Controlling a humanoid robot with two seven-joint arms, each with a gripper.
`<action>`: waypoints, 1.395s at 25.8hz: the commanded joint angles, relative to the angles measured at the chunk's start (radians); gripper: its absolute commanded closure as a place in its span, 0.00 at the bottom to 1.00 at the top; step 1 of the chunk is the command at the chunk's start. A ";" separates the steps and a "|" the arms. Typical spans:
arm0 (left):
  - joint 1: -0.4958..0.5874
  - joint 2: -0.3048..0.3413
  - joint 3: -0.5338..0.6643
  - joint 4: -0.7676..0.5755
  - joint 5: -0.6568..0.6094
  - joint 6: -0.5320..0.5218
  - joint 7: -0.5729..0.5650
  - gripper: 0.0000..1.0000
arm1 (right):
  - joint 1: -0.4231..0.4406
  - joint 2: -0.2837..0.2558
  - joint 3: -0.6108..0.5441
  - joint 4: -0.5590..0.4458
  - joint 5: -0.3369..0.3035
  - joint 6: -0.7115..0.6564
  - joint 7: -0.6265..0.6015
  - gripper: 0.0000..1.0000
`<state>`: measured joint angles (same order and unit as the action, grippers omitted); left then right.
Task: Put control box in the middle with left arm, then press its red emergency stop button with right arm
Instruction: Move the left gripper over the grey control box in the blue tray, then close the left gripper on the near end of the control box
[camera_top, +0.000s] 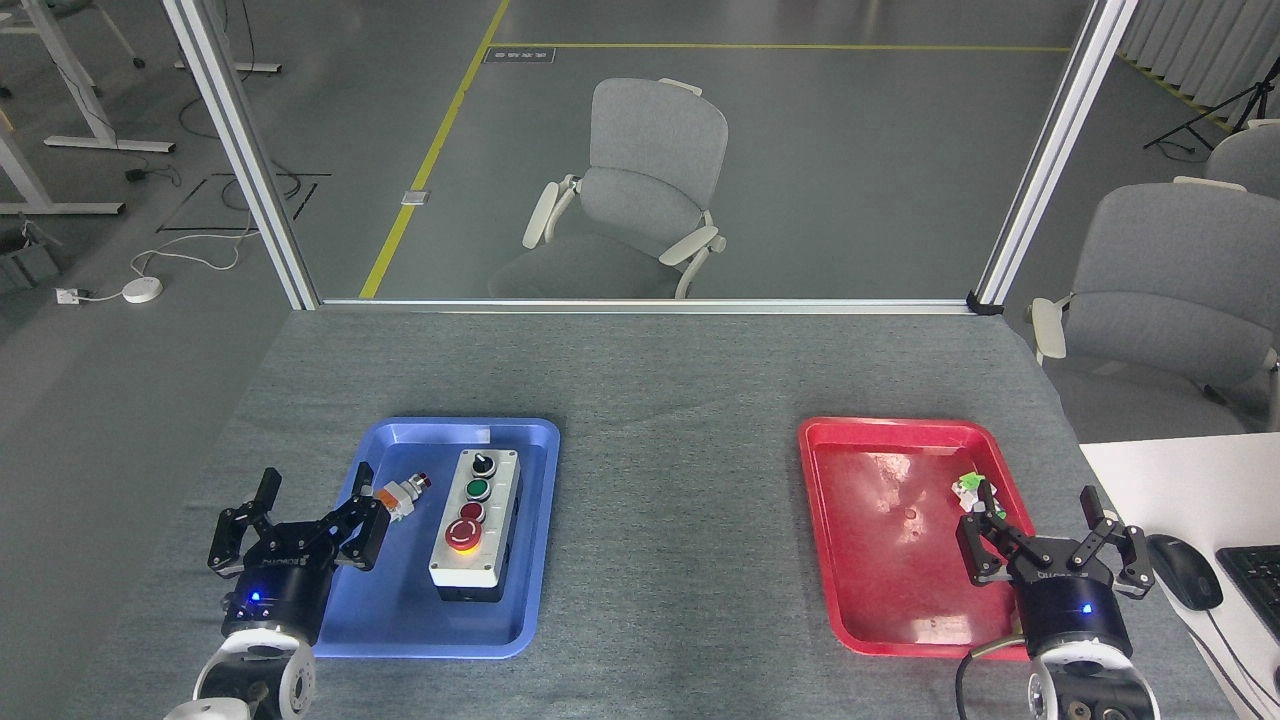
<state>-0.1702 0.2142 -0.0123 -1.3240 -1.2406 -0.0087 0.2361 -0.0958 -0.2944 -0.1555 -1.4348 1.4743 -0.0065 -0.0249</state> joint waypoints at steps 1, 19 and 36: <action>0.006 -0.001 0.000 0.000 0.001 -0.002 0.009 0.01 | 0.001 0.018 0.014 0.004 0.000 0.007 -0.001 0.02; 0.169 -0.070 -0.037 -0.211 -0.014 0.062 -0.021 0.02 | -0.015 0.070 0.119 0.027 -0.094 -0.024 0.002 0.02; 0.009 -0.211 -0.264 0.097 -0.277 0.409 -0.060 0.02 | -0.013 0.096 0.126 0.020 -0.112 -0.099 -0.001 0.02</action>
<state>-0.1443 0.0077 -0.2745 -1.2590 -1.5163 0.3918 0.1766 -0.1104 -0.1996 -0.0302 -1.4153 1.3622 -0.1049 -0.0250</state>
